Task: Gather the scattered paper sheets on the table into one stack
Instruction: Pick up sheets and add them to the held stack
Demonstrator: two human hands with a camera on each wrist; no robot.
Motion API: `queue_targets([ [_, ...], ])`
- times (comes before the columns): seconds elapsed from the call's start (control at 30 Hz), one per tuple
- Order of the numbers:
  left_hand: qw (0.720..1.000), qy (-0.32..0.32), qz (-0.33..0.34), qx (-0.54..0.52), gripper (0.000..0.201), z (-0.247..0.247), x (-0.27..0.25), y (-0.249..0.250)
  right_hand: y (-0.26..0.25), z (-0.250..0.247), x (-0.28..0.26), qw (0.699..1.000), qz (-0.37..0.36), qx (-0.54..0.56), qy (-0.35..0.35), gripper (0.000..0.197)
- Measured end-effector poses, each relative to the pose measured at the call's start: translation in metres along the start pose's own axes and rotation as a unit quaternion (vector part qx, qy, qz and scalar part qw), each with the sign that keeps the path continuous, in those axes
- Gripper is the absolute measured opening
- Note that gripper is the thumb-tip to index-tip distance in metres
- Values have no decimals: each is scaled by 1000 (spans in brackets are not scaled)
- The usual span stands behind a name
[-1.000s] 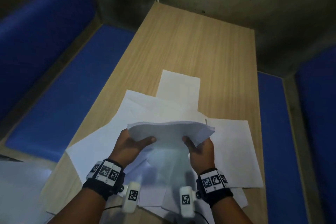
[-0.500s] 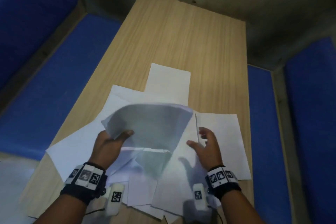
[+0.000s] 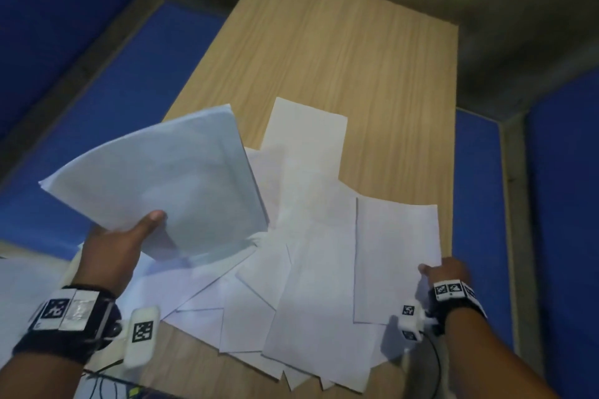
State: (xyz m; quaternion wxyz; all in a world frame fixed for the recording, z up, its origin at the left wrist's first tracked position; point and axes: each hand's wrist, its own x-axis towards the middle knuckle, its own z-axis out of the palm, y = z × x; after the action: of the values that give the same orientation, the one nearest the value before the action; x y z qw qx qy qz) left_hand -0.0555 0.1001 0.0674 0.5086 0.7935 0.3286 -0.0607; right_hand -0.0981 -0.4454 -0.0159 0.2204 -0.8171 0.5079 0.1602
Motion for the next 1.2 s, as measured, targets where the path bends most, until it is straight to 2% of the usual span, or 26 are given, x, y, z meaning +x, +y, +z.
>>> queue_targets([
  [0.07, 1000, 8, -1, 0, 43, -1, 1, -2, -2, -5, -8, 998, -24, 55, 31, 26],
  [0.17, 1000, 14, -9, -6, 67, -3, 0, -5, -10, -15, -31, 991, -59, 111, 48, 28],
  [0.3, 1000, -15, -15, -13, 64, -2, -3, -8, -2, 0, -84, 985, -110, 131, -1, 32],
  [0.37, 1000, -15, -7, -22, 62, 0, -8, -6, 6, 21, -109, 983, -109, 141, -43, 29],
  [0.43, 999, -13, -4, -44, 56, 3, -12, -3, 9, 45, -132, 983, -102, 129, -81, 22],
  [0.5, 999, -20, 9, -46, 52, 4, -17, -1, 13, 69, -144, 984, -99, 100, -107, 30],
  [0.57, 999, -29, 10, -44, 60, 4, -15, -5, 14, 84, -152, 987, -109, 59, -106, 36],
  [0.6, 999, -30, 14, -40, 68, 3, -15, -6, 14, 87, -154, 988, -124, 34, -83, 40],
  [0.63, 999, -32, 15, -39, 70, 2, -16, -5, 12, 87, -155, 990, -133, 3, -56, 50],
  [0.7, 998, -33, 9, -52, 56, 1, -20, 1, 8, 82, -153, 990, -128, -63, -4, 90],
  [0.77, 998, -27, 22, -52, 48, 0, -23, 2, 6, 77, -147, 991, -91, -93, -18, 129],
  [0.83, 998, -21, 29, -60, 44, -1, -28, 7, 2, 74, -138, 990, -60, -120, -43, 144],
  [0.93, 997, -21, 30, -69, 38, -3, -31, 7, -4, 71, -134, 986, -31, -159, -39, 136],
  [1.03, 997, -21, 39, -70, 33, -5, -35, 11, -3, 72, -134, 989, -31, -146, -20, 103],
  [1.1, 997, -18, 37, -73, 32, -7, -36, 13, -1, 72, -137, 988, -43, -145, -23, 88],
  [1.2, 997, -9, 37, -63, 34, -10, -38, 15, 1, 73, -139, 991, -49, -123, -34, 81],
])
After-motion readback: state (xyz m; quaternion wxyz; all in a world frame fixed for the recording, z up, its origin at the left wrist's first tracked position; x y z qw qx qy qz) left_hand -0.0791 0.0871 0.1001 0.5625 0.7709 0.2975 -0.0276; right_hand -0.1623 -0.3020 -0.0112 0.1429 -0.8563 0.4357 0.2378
